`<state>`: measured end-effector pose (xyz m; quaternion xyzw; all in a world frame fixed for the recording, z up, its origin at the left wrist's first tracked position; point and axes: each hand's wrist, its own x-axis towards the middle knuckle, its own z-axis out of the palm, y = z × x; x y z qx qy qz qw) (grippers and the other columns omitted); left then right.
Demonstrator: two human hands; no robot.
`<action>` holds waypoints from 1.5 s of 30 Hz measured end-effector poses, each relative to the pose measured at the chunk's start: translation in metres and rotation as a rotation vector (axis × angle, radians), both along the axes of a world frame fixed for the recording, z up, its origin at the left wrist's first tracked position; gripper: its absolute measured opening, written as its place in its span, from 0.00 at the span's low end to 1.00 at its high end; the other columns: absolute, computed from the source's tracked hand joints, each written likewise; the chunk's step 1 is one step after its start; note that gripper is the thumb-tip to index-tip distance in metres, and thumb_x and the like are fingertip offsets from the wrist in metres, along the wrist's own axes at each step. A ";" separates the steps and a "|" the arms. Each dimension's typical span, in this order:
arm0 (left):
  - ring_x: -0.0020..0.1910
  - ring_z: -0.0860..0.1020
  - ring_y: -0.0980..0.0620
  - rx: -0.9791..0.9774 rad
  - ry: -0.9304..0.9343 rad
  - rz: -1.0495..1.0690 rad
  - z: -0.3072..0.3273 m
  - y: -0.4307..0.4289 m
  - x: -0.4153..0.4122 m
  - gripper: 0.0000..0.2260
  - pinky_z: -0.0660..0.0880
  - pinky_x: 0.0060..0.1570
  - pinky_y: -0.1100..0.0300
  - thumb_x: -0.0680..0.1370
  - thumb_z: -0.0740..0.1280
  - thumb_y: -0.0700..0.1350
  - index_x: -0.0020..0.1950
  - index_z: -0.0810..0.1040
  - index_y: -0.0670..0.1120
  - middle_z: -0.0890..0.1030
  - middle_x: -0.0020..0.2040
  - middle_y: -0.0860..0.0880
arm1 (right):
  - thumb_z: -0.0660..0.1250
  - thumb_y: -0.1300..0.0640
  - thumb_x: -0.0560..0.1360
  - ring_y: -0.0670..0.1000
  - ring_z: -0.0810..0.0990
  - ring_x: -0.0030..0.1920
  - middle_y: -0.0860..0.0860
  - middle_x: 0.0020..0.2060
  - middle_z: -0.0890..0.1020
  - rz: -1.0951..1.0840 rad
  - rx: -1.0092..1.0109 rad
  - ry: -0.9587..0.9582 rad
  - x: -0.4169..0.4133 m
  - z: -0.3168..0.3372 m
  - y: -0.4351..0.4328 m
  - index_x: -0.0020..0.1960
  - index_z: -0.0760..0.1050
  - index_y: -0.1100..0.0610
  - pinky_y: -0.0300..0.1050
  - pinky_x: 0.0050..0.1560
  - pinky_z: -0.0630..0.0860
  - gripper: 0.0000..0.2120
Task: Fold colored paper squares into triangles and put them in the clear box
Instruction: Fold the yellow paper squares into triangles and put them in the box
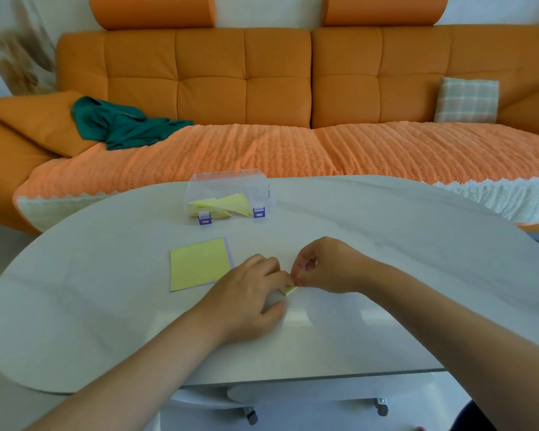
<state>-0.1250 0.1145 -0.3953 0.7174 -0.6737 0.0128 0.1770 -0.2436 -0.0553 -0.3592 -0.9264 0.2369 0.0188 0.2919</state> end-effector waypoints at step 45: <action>0.63 0.64 0.55 0.086 0.002 0.053 -0.005 0.002 -0.017 0.19 0.70 0.61 0.57 0.77 0.59 0.59 0.67 0.71 0.58 0.69 0.66 0.60 | 0.78 0.50 0.69 0.44 0.77 0.38 0.44 0.38 0.80 -0.168 0.059 0.005 0.002 -0.007 -0.019 0.43 0.81 0.47 0.35 0.36 0.70 0.06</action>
